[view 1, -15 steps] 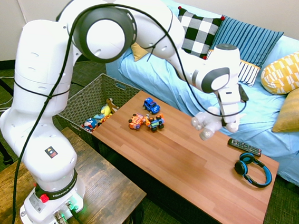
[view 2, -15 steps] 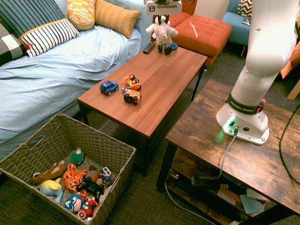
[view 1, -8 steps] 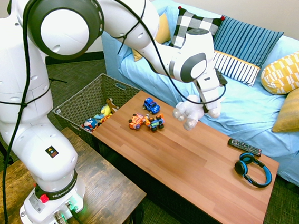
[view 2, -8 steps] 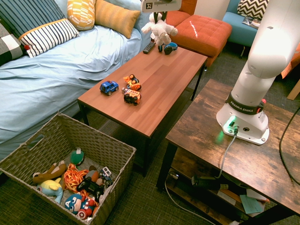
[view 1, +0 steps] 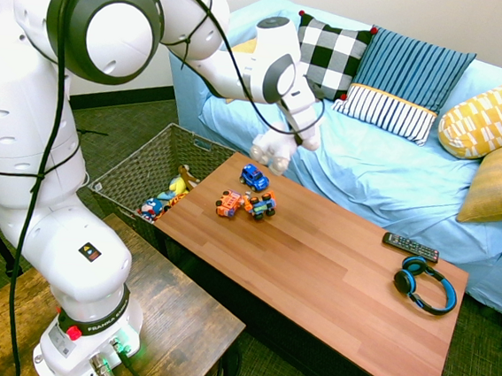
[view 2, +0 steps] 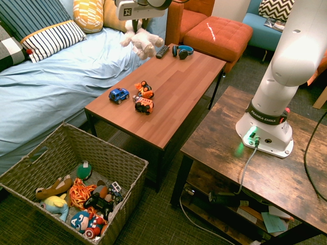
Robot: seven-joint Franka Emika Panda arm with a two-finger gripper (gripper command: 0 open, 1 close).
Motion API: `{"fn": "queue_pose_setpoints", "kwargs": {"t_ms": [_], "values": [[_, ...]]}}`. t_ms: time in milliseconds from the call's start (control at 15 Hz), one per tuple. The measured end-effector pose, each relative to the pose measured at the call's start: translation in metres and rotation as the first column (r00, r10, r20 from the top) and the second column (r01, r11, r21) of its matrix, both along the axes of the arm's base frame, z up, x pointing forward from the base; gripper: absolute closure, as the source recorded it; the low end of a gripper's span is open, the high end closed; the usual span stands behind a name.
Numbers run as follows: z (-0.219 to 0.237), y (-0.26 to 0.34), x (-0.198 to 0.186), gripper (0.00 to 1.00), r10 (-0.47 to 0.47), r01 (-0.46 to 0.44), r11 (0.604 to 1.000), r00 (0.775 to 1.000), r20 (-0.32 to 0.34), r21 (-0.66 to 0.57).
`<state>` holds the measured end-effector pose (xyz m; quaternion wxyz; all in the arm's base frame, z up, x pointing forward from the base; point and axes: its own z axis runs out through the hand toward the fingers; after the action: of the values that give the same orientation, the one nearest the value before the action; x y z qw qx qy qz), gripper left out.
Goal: Put the stuffed toy in the basket
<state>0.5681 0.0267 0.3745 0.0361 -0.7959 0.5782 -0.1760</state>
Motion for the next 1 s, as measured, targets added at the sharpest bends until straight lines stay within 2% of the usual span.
{"fn": "queue_pose_setpoints", "kwargs": {"t_ms": [400,733,1000], "values": [[-0.014,0.143,-0.010,1.00,0.170,-0.170,0.985,0.985,-0.005,0.027],[-0.028,0.180,-0.015,1.00,0.223,-0.222,0.974,0.975,-0.018,0.036],[-0.040,0.257,-0.029,1.00,0.306,-0.306,0.950,0.952,-0.003,0.056]]}}
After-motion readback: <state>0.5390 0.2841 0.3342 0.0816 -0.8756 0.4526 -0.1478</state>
